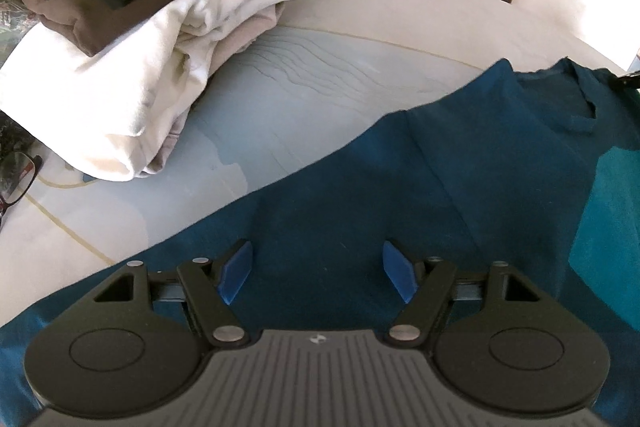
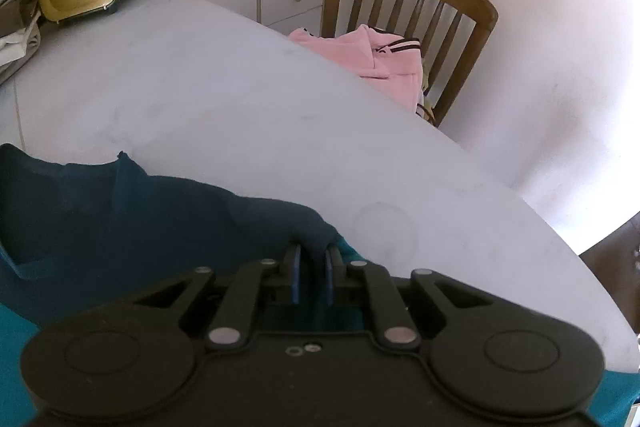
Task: Fold clothes
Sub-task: 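Smooth the sweater body flat with both open grippers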
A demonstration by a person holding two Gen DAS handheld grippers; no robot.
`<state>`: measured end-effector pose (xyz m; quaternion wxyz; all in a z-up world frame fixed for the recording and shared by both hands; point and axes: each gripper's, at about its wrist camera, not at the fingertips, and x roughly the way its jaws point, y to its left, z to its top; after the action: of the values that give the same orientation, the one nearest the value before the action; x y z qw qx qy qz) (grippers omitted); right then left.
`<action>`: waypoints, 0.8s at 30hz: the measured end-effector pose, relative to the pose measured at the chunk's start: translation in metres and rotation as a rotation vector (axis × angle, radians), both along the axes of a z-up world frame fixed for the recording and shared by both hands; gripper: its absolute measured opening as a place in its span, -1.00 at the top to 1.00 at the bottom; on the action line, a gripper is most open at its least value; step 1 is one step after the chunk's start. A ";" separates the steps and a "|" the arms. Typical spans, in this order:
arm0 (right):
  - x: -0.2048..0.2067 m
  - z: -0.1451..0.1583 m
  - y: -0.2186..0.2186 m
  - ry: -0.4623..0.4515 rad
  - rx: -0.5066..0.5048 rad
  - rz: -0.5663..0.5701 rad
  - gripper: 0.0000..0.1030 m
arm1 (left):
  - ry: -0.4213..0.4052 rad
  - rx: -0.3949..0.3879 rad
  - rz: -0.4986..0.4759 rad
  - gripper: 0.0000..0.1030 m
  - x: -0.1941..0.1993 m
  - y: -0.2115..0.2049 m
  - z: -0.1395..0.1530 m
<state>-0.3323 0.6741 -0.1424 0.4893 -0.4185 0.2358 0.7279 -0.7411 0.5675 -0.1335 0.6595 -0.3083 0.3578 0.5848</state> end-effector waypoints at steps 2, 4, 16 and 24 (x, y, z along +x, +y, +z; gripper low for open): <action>0.002 0.006 -0.004 0.021 -0.010 0.006 -1.00 | -0.002 0.001 0.003 -0.44 0.000 0.001 0.000; 0.007 0.018 -0.010 0.054 0.000 0.006 -1.00 | 0.000 -0.007 0.009 -0.44 0.000 0.001 0.000; 0.101 0.019 -0.052 -0.014 -0.061 -0.149 -1.00 | -0.089 -0.051 -0.077 -0.44 0.043 -0.046 0.016; 0.138 0.004 -0.053 0.050 -0.076 -0.284 -1.00 | -0.059 -0.101 -0.101 -0.44 0.062 -0.064 0.008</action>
<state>-0.1939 0.6211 -0.1384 0.5652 -0.3808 0.3320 0.6522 -0.6792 0.5038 -0.1251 0.6819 -0.3400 0.3824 0.5226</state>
